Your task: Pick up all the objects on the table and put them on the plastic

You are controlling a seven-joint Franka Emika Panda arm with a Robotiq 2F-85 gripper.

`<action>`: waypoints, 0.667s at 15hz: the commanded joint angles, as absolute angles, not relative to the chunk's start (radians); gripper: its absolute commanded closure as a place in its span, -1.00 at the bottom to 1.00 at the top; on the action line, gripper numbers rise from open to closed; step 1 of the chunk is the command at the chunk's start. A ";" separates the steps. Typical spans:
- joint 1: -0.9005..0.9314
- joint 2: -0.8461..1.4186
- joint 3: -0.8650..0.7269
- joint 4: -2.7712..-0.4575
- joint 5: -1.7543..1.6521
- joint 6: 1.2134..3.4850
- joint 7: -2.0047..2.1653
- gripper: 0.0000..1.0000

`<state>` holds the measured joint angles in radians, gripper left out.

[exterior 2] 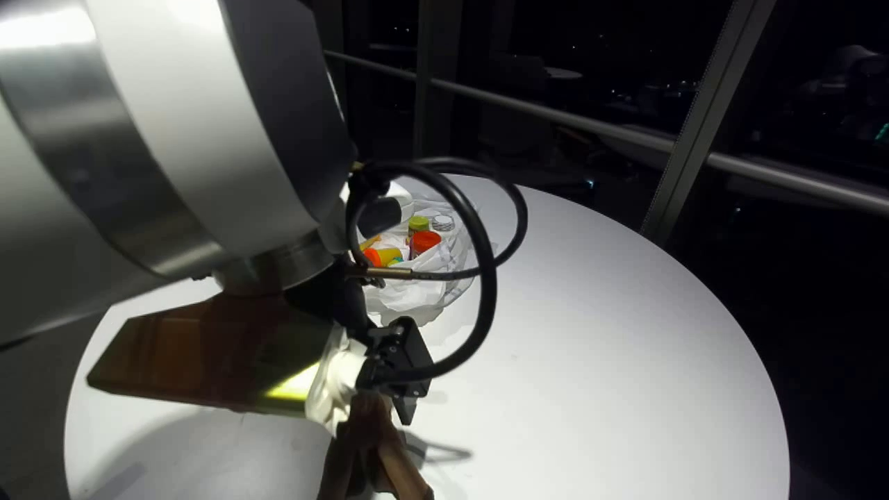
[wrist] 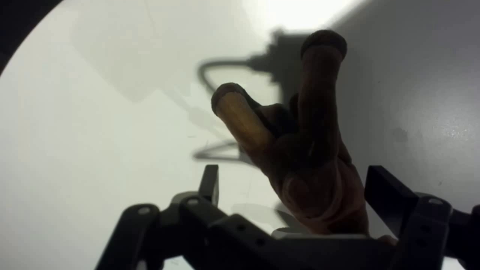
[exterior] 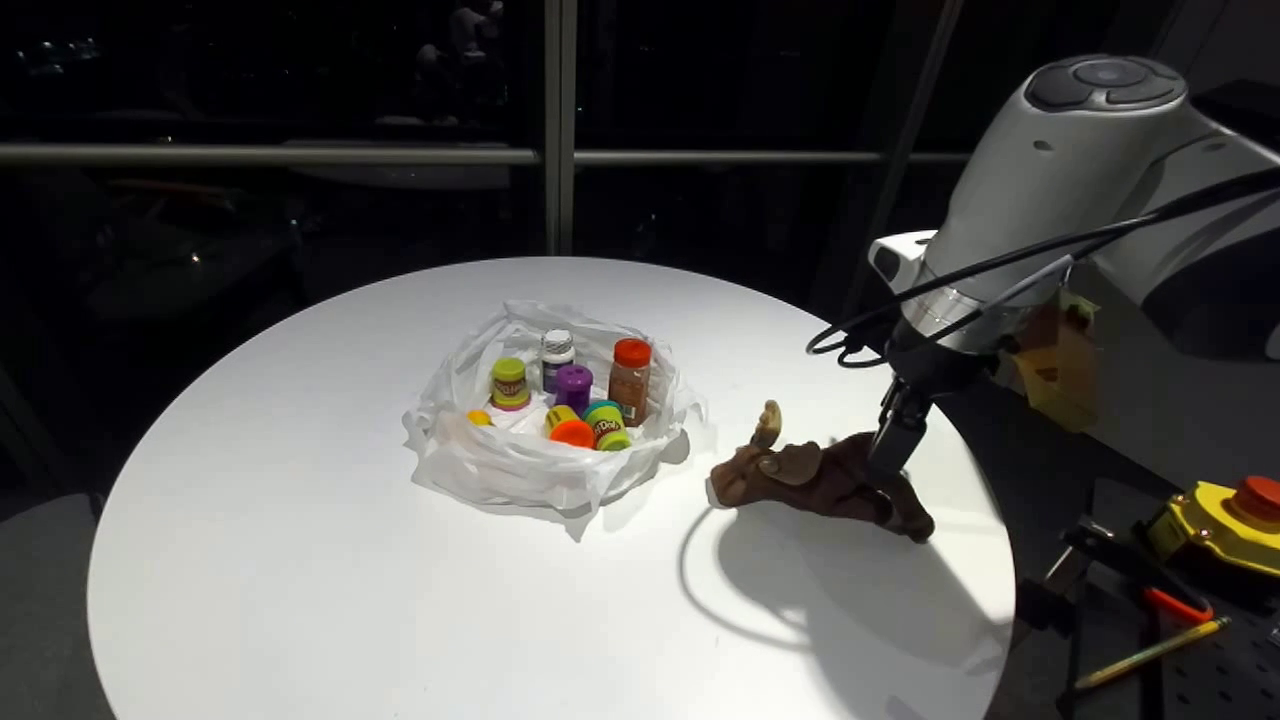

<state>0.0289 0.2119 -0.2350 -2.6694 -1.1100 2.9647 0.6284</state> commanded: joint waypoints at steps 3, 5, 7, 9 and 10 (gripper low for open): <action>-0.016 0.380 -0.204 -2.585 -1.037 3.033 0.537 -1.00; -0.023 0.402 -0.195 -2.569 -1.013 3.015 0.522 -0.48; -0.010 0.386 -0.204 -2.574 -1.019 2.990 0.530 -0.17; 0.004 0.334 -0.215 -2.607 -1.035 2.965 0.543 0.17; 0.017 0.307 -0.226 -2.620 -1.050 2.947 0.560 0.30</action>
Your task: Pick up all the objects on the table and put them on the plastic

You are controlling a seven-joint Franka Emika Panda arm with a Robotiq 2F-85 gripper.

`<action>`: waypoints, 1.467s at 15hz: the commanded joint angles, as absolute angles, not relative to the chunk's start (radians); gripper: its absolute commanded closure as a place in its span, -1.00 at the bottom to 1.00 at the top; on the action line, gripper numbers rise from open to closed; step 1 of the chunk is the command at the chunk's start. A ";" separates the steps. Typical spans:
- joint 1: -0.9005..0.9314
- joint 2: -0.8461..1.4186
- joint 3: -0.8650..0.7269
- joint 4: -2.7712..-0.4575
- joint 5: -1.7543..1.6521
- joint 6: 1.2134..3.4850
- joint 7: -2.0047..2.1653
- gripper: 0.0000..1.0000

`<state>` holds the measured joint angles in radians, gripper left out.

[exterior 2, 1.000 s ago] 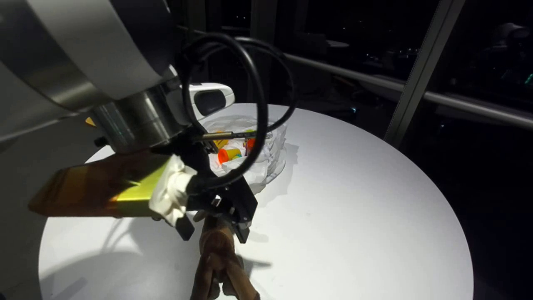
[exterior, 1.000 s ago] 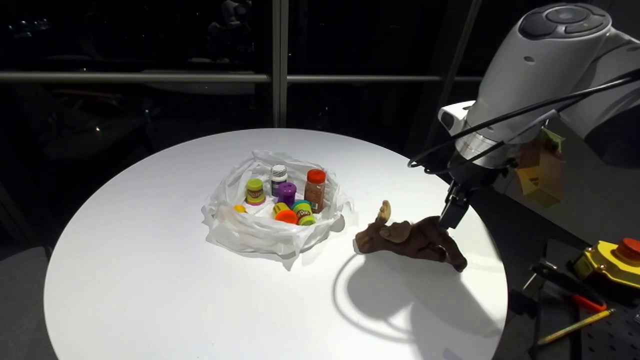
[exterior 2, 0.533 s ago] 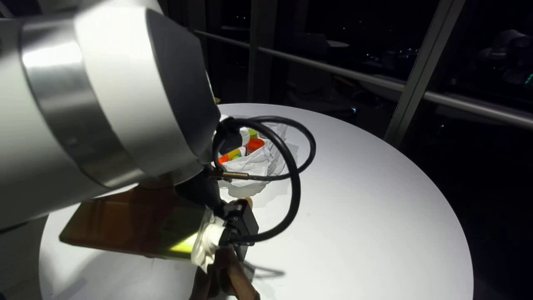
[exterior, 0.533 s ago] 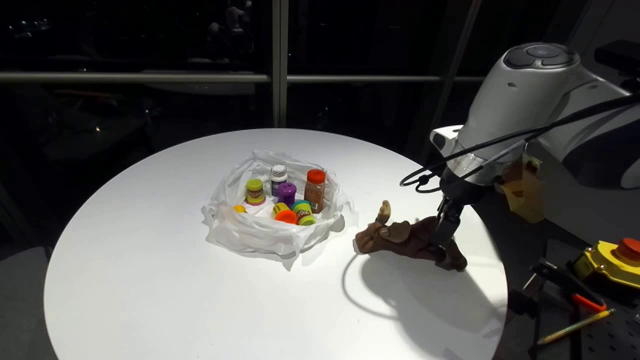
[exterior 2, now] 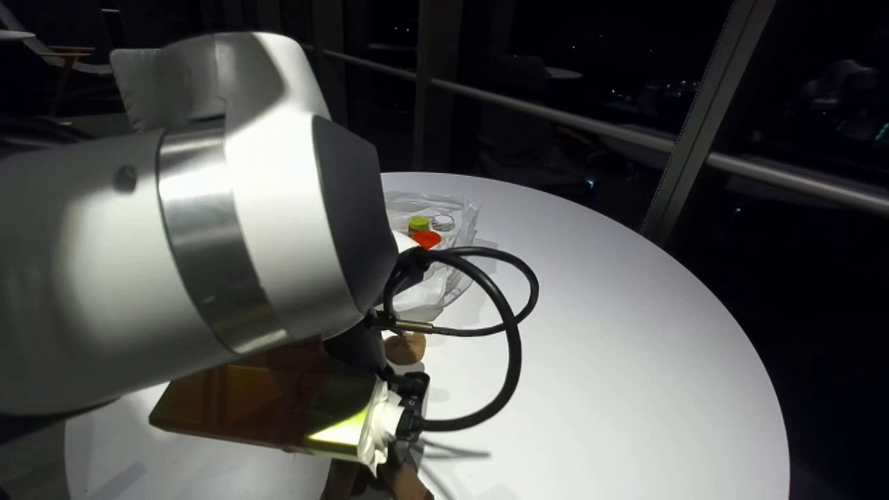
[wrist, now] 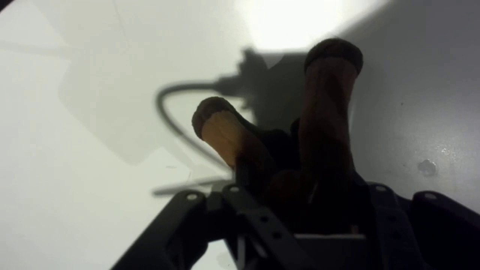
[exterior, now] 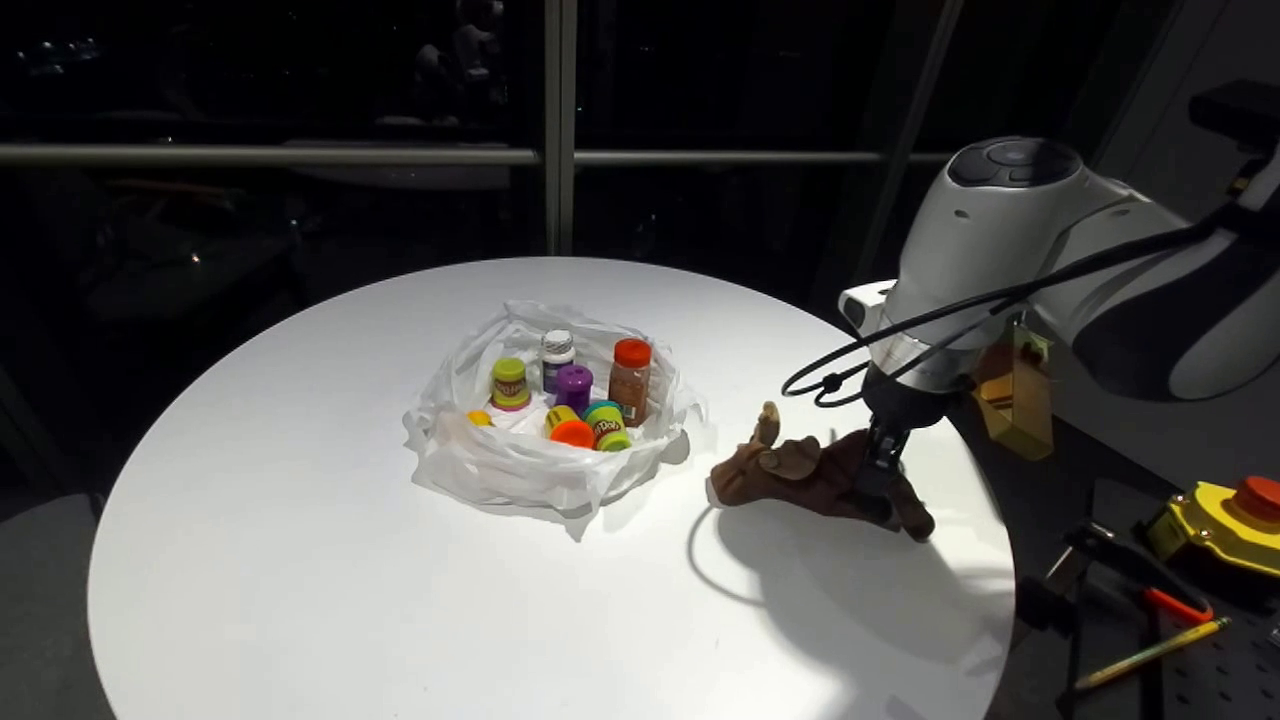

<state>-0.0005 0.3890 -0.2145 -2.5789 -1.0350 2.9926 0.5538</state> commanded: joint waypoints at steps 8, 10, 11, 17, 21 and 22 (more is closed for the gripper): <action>0.132 -0.070 -0.213 -2.729 -0.980 2.502 0.736 0.86; 0.087 -0.172 -0.119 -2.710 -0.886 2.393 0.720 0.85; 0.087 -0.197 -0.088 -2.677 -0.834 2.350 0.710 0.85; 0.074 -0.178 0.049 -2.408 -0.678 2.239 0.693 0.86; 0.078 0.005 0.071 -2.239 -0.631 2.297 0.663 0.88; 0.085 0.061 0.070 -2.205 -0.602 2.324 0.633 0.90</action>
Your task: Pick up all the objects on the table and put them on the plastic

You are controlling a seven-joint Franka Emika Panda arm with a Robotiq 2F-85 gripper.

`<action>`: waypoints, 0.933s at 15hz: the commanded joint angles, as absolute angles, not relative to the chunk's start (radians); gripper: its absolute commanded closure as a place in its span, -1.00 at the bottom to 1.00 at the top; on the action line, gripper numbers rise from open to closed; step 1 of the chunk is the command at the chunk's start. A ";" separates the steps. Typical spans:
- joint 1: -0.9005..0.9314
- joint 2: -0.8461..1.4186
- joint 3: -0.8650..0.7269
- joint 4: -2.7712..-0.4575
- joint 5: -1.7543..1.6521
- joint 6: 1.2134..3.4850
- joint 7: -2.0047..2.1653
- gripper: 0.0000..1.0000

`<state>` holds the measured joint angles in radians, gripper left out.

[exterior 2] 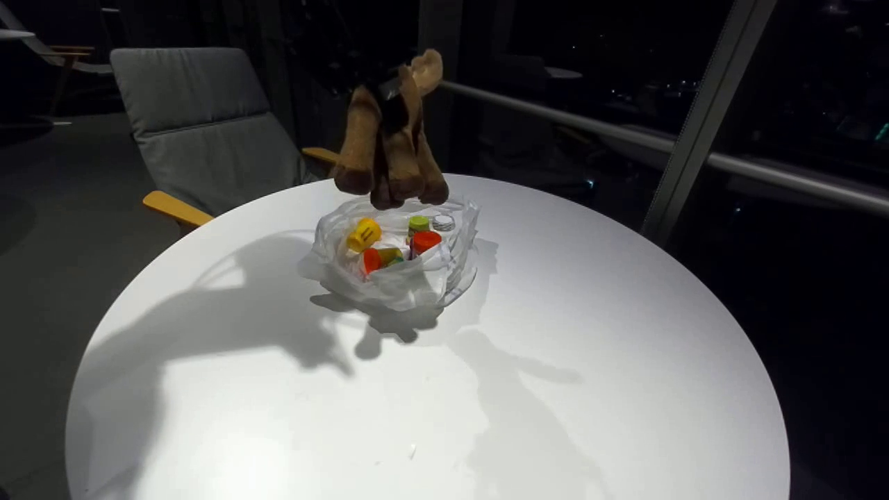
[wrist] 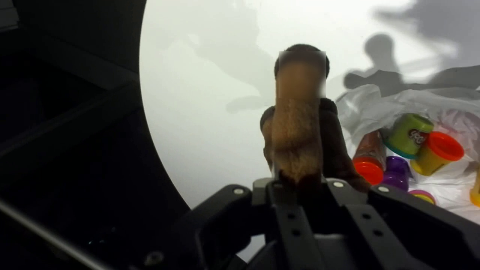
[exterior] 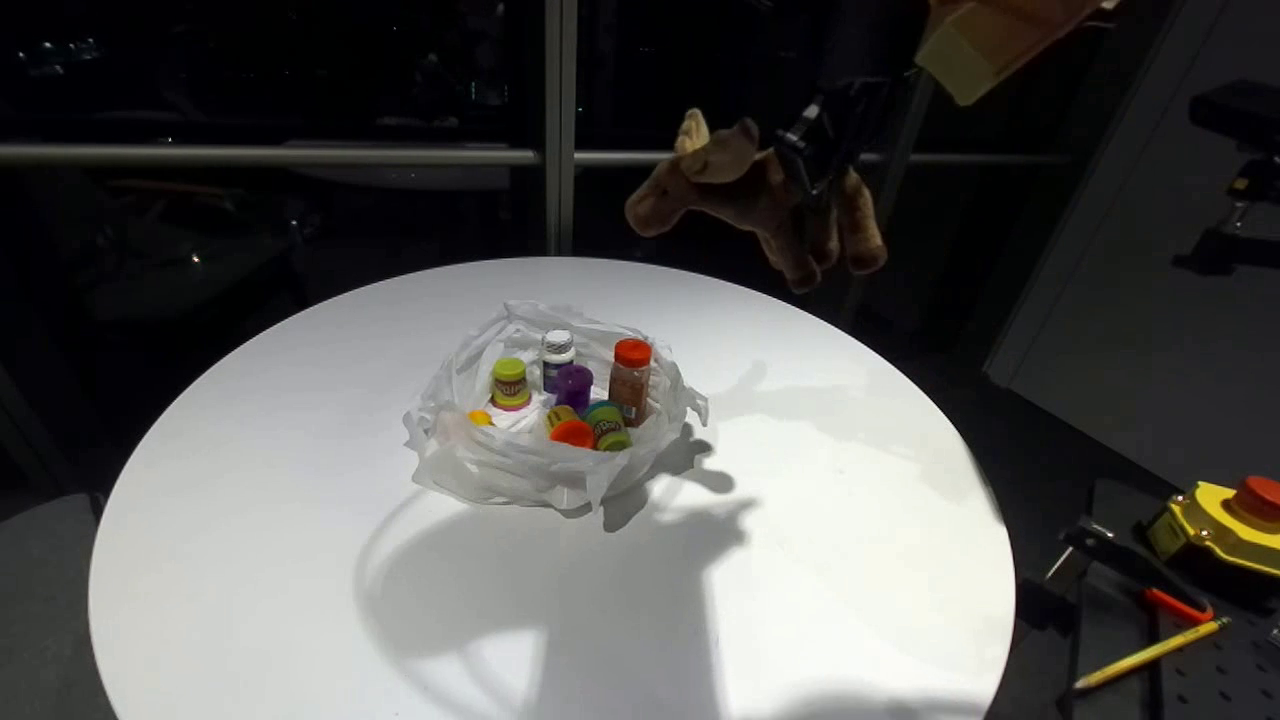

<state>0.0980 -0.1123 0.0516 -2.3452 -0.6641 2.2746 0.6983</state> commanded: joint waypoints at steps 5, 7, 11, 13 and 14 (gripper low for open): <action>0.129 0.322 0.065 -2.021 -0.496 2.391 0.558 0.89; 0.168 0.403 0.027 -1.941 -0.517 2.394 0.628 0.92; 0.187 0.550 -0.009 -1.790 -0.432 2.394 0.607 0.92; 0.187 0.615 -0.015 -1.721 -0.370 2.385 0.583 0.92; 0.186 0.642 -0.017 -1.690 -0.341 2.382 0.576 0.92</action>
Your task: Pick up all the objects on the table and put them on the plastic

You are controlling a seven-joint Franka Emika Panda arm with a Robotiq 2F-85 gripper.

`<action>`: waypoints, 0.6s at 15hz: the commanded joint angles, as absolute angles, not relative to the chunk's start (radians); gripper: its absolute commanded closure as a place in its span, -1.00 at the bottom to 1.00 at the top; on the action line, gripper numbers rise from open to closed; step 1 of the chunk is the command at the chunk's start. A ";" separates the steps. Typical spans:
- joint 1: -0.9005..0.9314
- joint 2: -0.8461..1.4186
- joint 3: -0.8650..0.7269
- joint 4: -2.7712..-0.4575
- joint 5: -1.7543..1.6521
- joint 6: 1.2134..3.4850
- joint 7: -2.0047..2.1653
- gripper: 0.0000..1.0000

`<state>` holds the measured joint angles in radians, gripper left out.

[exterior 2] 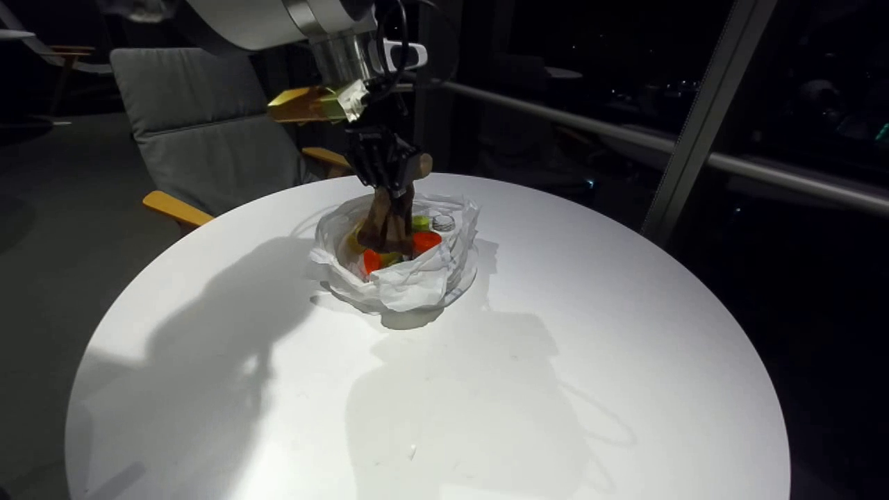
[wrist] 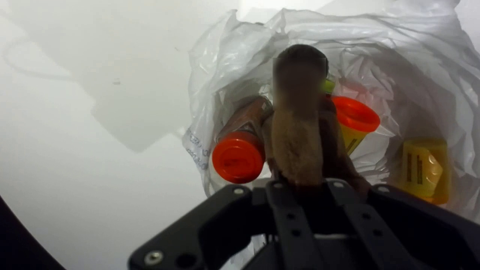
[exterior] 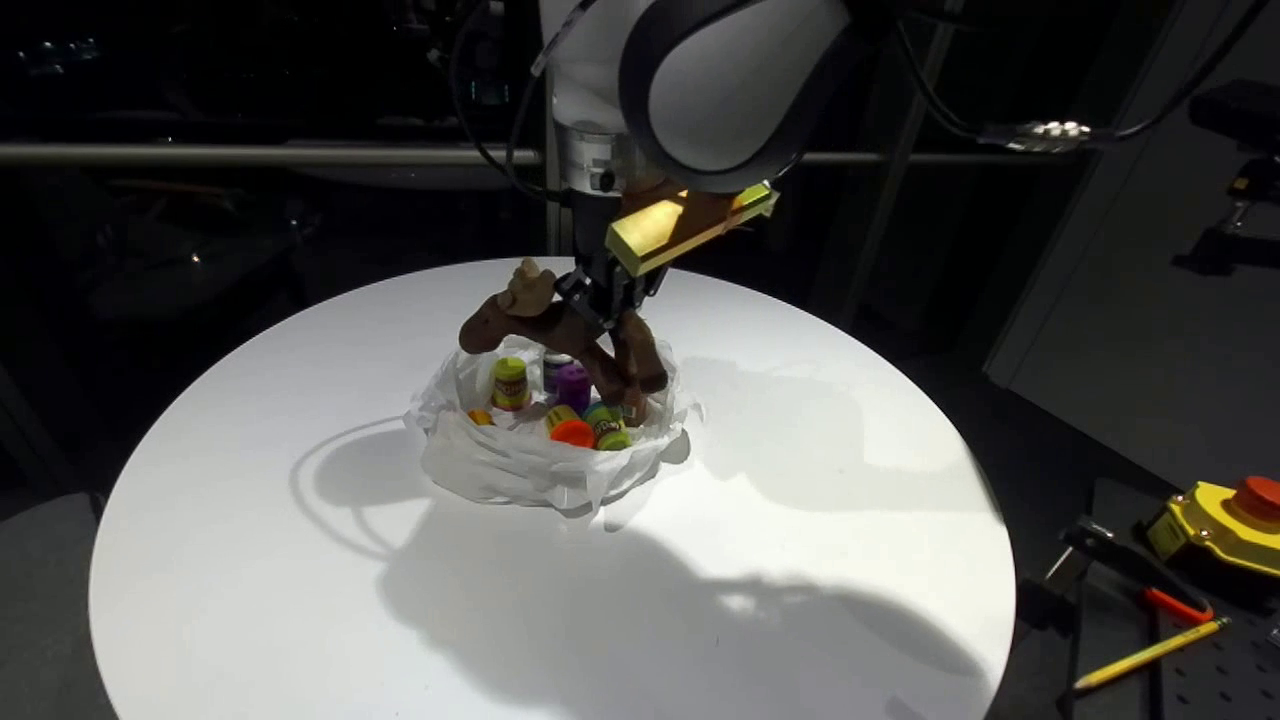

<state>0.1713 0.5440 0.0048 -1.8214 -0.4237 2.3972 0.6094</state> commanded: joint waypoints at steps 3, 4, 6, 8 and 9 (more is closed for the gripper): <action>0.176 0.713 -0.013 -1.614 -0.251 2.373 0.529 0.91; 0.177 0.726 -0.013 -1.601 -0.228 2.371 0.512 0.91; 0.183 0.743 -0.022 -1.583 -0.196 2.370 0.486 0.88; 0.196 0.735 -0.038 -1.596 -0.192 2.371 0.482 0.24; 0.203 0.721 -0.049 -1.615 -0.199 2.373 0.489 0.13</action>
